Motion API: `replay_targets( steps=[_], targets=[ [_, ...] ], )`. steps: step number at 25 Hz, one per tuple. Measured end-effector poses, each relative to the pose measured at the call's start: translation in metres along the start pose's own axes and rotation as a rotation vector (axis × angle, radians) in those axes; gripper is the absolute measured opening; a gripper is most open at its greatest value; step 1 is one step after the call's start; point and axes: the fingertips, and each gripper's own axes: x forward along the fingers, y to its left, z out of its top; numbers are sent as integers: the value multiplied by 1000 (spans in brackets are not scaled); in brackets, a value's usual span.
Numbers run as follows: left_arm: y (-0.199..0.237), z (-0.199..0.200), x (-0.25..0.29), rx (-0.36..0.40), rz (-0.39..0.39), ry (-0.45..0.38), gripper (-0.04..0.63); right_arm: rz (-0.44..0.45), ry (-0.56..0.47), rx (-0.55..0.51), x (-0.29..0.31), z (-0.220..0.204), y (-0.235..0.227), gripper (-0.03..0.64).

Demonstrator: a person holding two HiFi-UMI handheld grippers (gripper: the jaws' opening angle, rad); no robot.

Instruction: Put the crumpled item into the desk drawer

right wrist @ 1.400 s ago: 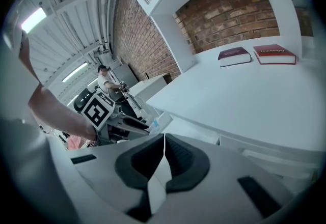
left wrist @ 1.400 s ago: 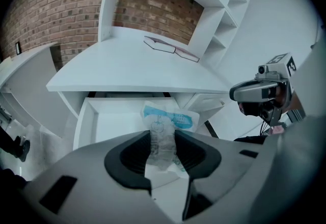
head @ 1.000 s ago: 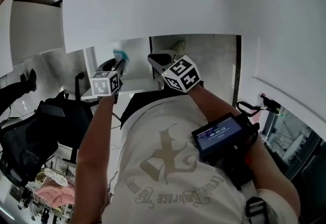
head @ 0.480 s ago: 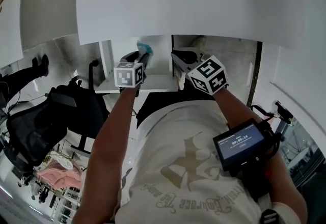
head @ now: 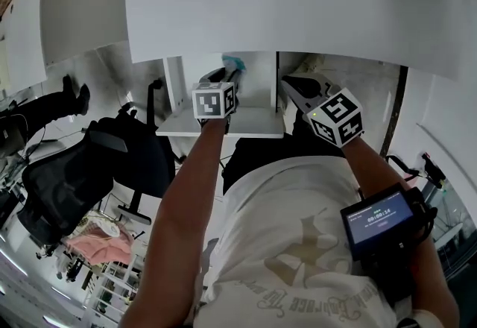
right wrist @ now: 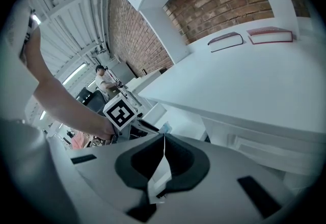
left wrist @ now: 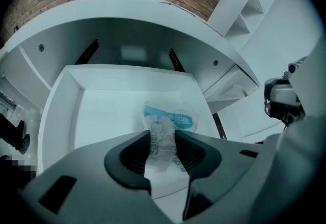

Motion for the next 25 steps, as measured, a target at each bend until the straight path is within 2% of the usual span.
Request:
replay_targets(
  steps=[5, 11, 20, 25],
  targets=[
    [6, -12, 15, -46, 19, 19, 163, -7, 10, 5, -5, -7, 1, 23],
    [18, -11, 55, -98, 57, 56, 163, 9, 36, 38, -3, -24, -27, 23],
    [23, -15, 65, -131, 59, 52, 166, 4, 51, 51, -10, -26, -33, 23],
    [41, -12, 62, -113, 88, 46, 170, 22, 49, 46, 0, -24, -26, 23]
  ],
)
